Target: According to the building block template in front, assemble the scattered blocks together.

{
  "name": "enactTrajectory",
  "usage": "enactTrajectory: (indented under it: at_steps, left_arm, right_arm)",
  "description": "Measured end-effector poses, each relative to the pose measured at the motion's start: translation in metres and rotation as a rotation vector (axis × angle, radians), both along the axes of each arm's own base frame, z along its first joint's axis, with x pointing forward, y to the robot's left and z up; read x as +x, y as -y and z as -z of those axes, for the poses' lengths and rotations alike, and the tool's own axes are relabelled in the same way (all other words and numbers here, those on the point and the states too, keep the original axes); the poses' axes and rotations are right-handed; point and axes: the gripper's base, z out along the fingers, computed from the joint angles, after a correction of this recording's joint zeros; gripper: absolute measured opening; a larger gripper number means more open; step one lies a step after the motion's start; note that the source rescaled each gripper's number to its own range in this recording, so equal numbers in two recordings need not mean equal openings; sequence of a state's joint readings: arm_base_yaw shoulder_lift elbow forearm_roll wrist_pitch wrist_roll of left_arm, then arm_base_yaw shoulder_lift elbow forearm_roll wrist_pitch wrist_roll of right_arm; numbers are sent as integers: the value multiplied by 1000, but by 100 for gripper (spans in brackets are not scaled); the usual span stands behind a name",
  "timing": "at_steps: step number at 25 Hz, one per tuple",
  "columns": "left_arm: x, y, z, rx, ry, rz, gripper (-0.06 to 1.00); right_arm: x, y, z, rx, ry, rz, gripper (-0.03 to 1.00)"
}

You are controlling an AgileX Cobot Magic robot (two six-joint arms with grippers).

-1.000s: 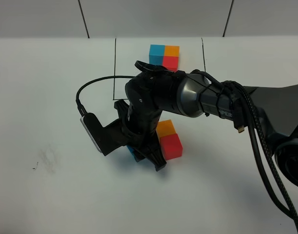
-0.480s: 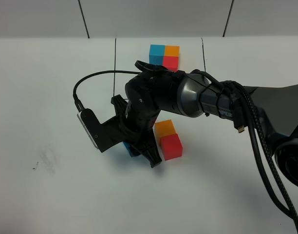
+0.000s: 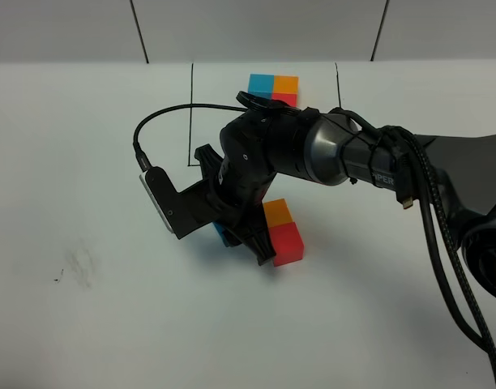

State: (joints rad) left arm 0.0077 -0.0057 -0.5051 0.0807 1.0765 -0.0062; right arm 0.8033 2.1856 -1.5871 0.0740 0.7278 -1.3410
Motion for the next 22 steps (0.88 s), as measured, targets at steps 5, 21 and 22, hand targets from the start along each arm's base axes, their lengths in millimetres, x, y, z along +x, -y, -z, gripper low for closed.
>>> enactTrajectory:
  at_steps: [5,21,22]
  left_arm:
    - [0,0,0,0,0,0,0]
    - [0,0,0,0,0,0,0]
    - [0,0,0,0,0,0,0]
  right_arm:
    - [3,3,17,-26,-26,10,45]
    - [12,10,26,-13,-60,66,45]
    - [14,12,26,-11,-60,71,45]
